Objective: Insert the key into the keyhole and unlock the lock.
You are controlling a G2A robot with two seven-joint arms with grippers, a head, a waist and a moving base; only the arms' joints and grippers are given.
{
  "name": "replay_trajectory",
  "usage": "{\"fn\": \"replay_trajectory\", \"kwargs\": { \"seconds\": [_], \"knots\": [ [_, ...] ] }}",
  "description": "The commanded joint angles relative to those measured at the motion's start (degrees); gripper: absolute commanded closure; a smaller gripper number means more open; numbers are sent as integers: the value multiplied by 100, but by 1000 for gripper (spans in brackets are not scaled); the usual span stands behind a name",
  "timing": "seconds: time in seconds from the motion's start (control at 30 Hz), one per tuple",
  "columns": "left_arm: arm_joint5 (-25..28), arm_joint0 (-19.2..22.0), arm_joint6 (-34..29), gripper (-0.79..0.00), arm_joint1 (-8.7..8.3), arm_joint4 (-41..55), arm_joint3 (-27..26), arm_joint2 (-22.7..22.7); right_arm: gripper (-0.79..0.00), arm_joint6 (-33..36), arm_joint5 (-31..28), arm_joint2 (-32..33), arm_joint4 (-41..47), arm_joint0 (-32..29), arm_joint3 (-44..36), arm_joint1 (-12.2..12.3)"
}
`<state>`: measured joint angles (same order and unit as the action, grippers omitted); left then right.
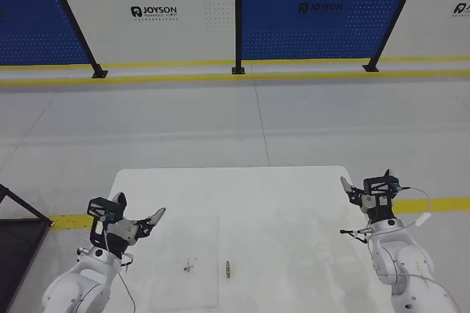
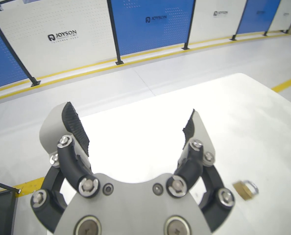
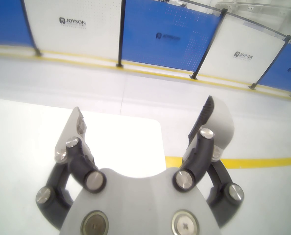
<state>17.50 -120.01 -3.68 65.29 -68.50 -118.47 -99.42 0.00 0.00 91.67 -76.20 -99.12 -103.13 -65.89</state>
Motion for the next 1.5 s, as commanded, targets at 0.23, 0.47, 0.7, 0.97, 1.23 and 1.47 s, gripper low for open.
{"fn": "replay_trajectory", "kwargs": {
  "seconds": [0.23, 0.47, 0.7, 0.97, 1.23, 1.47],
  "knots": [
    [558, -1463, -1332, -785, -19, -437, -792, 251, -785, 0, 0, 0, 0, 0, 0, 0],
    [-205, -1457, -2468, -785, 42, -229, -691, 1072, -785, 0, 0, 0, 0, 0, 0, 0],
    [-1210, -859, -2680, -711, 105, -818, -207, 1718, -785, 0, 0, 0, 0, 0, 0, 0],
    [-1723, -394, -2363, -603, 149, -1369, 233, 2116, -785, 0, 0, 0, 0, 0, 0, 0],
    [-2023, -137, -2250, -483, 185, -1833, 537, 2483, -785, 0, 0, 0, 0, 0, 0, 0],
    [-2111, 4, -2286, -369, 204, -2007, 675, 2655, -785, 0, 0, 0, 0, 0, 0, 0]
  ]
}}
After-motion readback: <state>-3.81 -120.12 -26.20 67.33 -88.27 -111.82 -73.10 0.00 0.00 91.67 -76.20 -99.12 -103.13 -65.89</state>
